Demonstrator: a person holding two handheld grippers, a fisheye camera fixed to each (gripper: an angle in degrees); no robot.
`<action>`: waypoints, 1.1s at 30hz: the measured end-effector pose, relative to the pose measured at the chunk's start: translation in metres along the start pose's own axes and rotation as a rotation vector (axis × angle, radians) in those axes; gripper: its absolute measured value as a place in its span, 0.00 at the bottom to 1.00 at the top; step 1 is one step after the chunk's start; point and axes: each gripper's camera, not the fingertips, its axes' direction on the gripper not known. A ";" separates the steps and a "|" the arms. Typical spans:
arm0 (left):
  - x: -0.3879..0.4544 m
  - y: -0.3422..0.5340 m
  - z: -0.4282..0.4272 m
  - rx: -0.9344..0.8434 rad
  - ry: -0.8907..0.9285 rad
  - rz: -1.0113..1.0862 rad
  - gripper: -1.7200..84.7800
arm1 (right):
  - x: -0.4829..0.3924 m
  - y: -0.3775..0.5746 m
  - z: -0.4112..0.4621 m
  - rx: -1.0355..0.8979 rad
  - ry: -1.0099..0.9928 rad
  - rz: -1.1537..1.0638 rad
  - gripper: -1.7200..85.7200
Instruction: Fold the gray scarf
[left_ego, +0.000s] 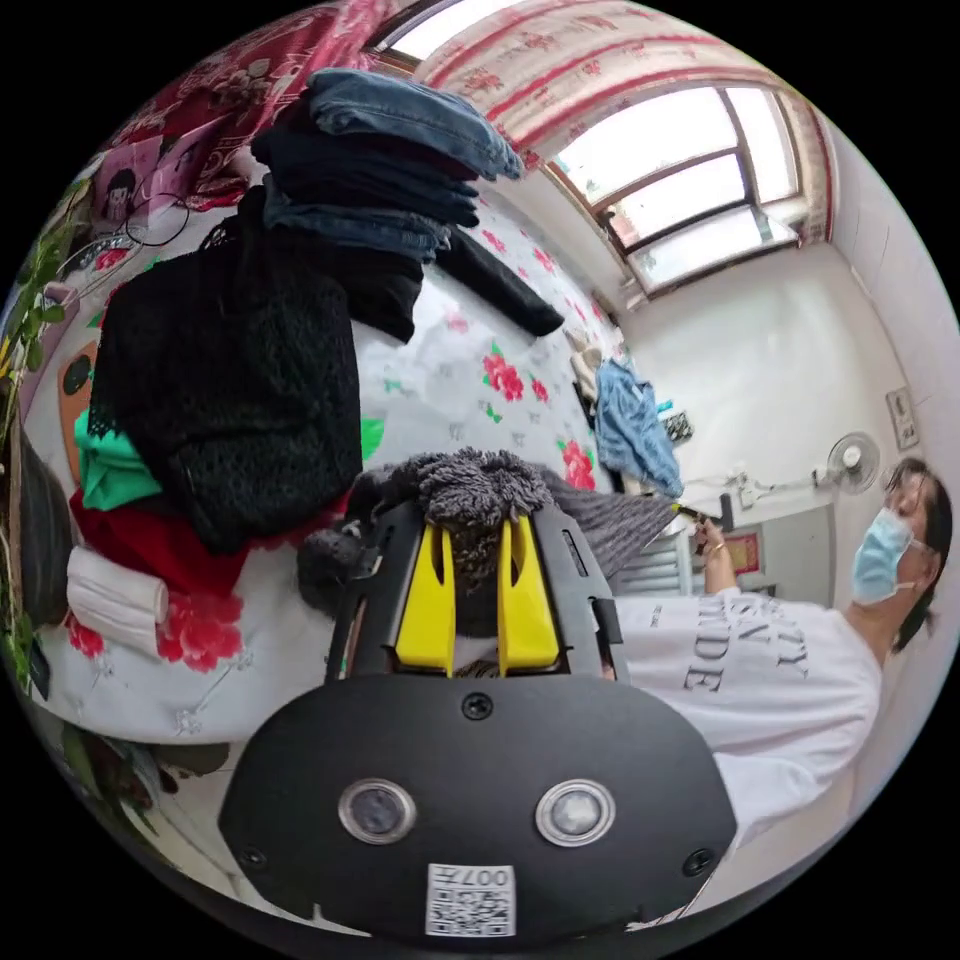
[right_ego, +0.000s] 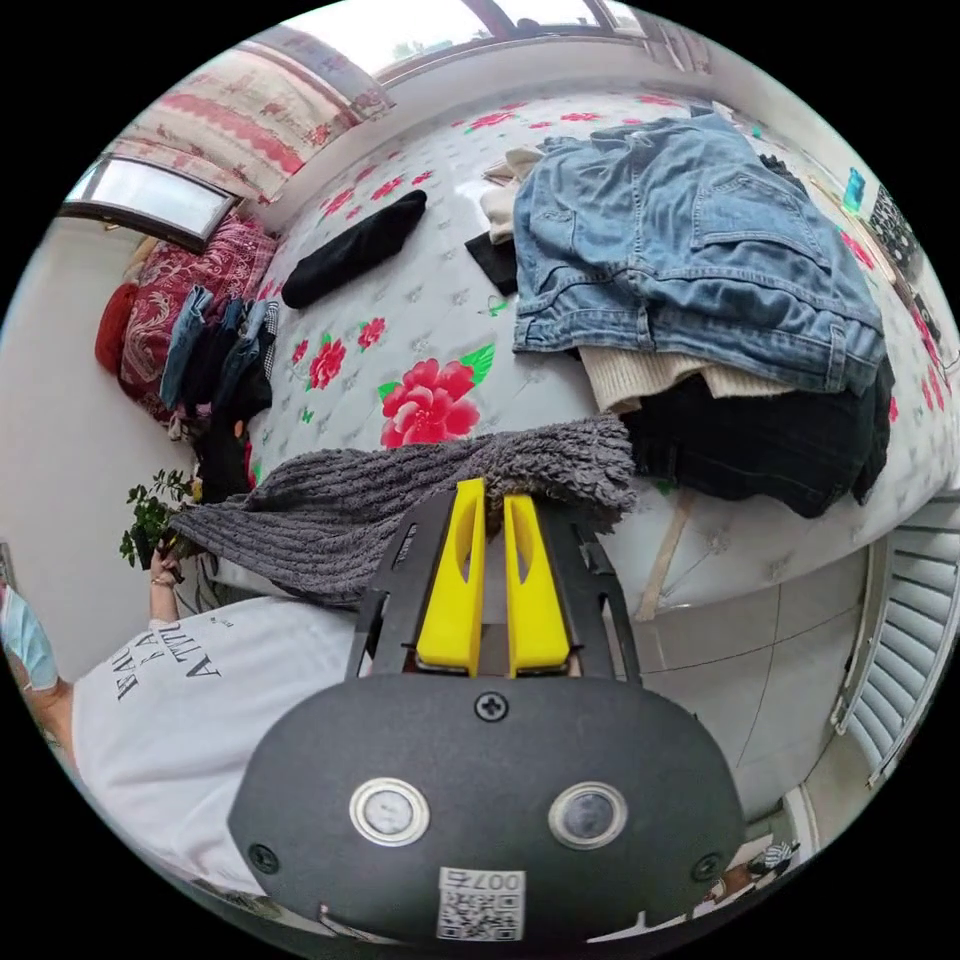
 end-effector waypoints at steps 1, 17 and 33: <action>-0.009 -0.012 -0.008 0.044 0.043 -0.034 0.09 | -0.004 -0.016 -0.004 -0.025 -0.019 -0.022 0.02; -0.063 0.024 0.009 0.268 0.223 -0.266 0.03 | 0.147 0.137 0.041 0.301 -0.274 0.539 0.02; -0.034 -0.154 0.055 0.476 0.034 -0.381 0.10 | -0.005 -0.108 0.000 0.643 -0.281 0.113 0.06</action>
